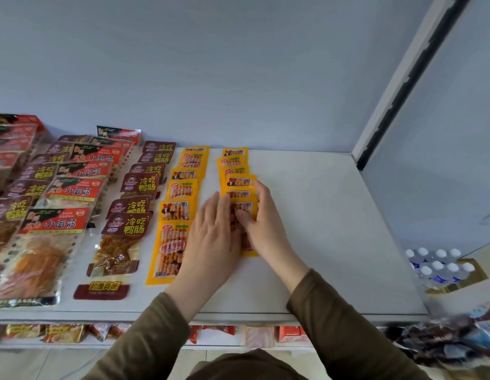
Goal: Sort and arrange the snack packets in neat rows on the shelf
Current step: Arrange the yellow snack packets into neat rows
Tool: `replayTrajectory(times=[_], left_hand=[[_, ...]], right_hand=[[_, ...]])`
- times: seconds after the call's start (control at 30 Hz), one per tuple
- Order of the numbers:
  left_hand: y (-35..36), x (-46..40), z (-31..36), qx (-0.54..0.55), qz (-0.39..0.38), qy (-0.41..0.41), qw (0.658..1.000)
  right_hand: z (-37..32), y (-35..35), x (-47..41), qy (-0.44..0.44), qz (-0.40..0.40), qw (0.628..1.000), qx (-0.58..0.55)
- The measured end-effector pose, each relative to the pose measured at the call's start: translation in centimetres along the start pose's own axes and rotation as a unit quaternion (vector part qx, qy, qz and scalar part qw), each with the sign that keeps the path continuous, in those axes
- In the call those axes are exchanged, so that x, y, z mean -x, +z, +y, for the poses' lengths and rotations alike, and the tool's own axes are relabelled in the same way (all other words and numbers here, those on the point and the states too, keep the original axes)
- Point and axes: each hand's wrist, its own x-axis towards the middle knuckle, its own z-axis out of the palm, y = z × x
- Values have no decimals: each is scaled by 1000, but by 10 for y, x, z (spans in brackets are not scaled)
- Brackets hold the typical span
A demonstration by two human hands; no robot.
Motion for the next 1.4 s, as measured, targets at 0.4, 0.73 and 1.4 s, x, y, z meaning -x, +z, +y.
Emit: replayTrajectory(times=[0.4,0.73,1.4], left_hand=[[5,-50,18,-60,-82,-13,995],[9,-54,12,-101,-157,50,981],[-5,-125,-25,50,-104,-92,989]], right_hand=[[-15,-36,-112,53,8,993,103],[-2,-9,-162,20,-108,959,263],[17,7,-109,-28,57,988,142]])
